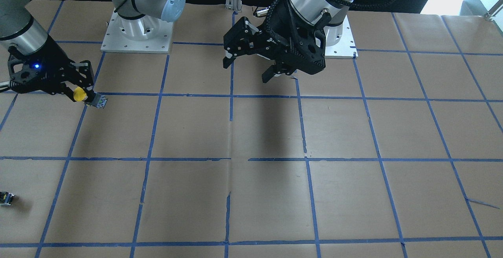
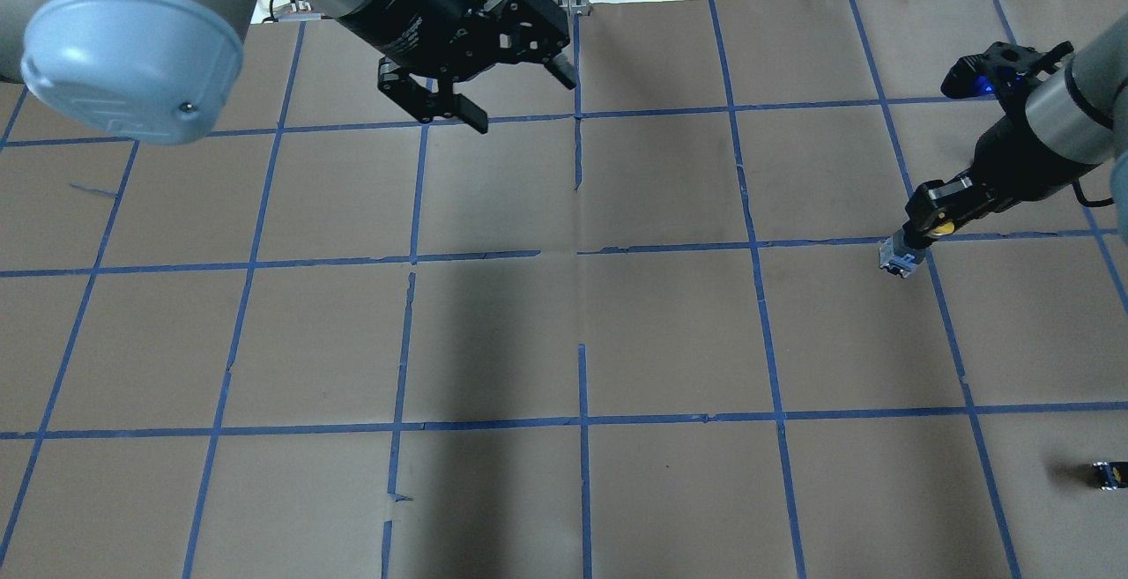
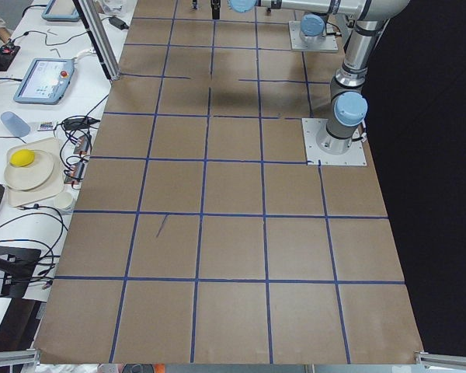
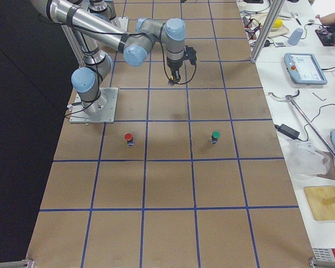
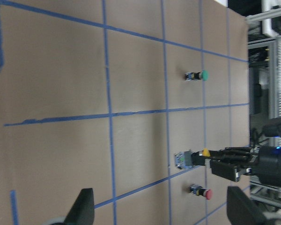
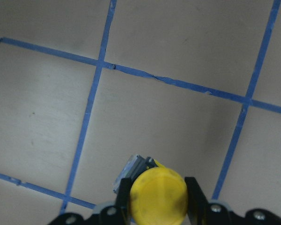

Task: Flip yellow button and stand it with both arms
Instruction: 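Lower the button upright onto the table with the right gripper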

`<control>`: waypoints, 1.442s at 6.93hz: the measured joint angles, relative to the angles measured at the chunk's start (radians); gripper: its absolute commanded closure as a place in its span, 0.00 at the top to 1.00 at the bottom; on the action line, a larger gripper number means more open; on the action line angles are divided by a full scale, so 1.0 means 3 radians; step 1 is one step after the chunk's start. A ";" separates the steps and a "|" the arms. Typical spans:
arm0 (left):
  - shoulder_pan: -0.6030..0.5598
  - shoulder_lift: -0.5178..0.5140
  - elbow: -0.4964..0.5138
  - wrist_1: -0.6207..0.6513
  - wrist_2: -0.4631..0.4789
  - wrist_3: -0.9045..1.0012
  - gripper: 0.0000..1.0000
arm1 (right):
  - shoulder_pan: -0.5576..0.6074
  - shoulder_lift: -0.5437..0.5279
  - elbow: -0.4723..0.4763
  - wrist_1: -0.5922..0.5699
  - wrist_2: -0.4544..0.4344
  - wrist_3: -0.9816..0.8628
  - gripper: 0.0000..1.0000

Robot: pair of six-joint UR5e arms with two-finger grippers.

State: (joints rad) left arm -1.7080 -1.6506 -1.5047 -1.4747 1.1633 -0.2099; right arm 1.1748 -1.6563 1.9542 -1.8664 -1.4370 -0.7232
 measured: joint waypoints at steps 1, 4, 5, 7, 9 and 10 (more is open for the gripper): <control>0.0045 0.0022 -0.0034 -0.0219 0.0551 0.0199 1.00 | -0.0143 0.0007 0.0025 -0.0083 0.0007 -0.0686 0.10; 0.0207 0.0074 -0.0069 -0.0343 0.1506 0.0598 1.00 | -0.0666 0.0277 0.0033 -0.0398 0.0035 -0.2349 0.10; 0.0238 0.0089 -0.0069 -0.0337 0.1589 0.0662 1.00 | -0.0820 0.0451 0.0023 -0.0637 0.0039 -0.2799 0.10; 0.0288 0.0117 -0.0073 -0.0343 0.1579 0.0701 1.00 | -0.0929 0.0681 0.0004 -0.0846 0.0042 -0.3502 0.12; 0.0331 0.0134 -0.0076 -0.0355 0.1488 0.0706 1.00 | -0.1051 0.0827 -0.0008 -0.0869 0.0166 -0.4141 0.13; 0.0350 0.0142 -0.0078 -0.0362 0.1460 0.0708 1.00 | -0.1177 0.0894 -0.0008 -0.0852 0.0229 -0.4365 0.13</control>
State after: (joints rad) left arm -1.6031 -1.6079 -1.5283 -1.5833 1.6013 0.0026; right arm 0.8217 -1.3882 1.9518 -2.1222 -1.3683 -2.0328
